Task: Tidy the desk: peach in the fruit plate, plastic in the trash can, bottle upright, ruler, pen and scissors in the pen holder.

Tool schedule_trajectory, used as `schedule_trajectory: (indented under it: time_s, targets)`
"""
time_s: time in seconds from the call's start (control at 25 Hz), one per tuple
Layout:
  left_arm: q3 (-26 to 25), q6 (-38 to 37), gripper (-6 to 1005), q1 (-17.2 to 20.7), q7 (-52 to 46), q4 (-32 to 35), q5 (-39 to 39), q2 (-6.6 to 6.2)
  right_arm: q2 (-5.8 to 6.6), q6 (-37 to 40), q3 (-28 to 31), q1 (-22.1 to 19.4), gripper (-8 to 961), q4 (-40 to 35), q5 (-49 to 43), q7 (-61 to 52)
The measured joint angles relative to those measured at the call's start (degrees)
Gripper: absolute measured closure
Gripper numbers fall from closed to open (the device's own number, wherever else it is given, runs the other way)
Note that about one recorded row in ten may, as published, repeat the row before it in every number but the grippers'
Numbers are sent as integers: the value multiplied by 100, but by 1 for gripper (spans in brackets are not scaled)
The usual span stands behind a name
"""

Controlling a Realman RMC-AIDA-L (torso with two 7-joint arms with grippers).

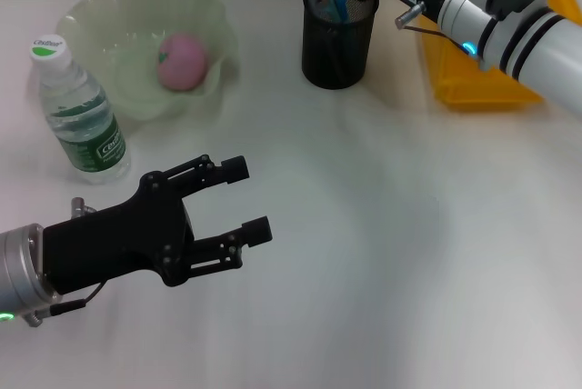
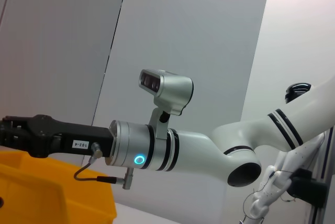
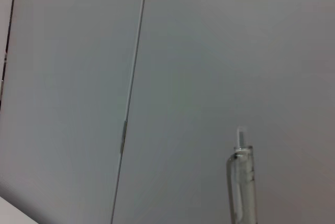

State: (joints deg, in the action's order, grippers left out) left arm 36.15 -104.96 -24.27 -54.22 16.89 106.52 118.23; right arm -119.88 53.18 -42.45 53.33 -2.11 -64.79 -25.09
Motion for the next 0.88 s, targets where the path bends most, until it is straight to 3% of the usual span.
schedule_trajectory:
  time_s: [0.24, 0.48, 0.68, 0.88]
  targets:
    - [0, -32, 198, 2, 0, 47, 0, -13, 0, 14, 1, -32, 721, 0, 2, -142]
    - [-3, -50, 198, 2, 0, 89, 1, -13, 0, 264, 162, -122, 475, -4, 19, -263]
    - [13, -61, 198, 9, 0, 95, 13, -11, 0, 486, 304, -290, 331, -71, 25, -601]
    - [3, -62, 198, 24, 0, 67, 15, 7, 8, 1167, 379, -743, 221, -236, 244, -914]
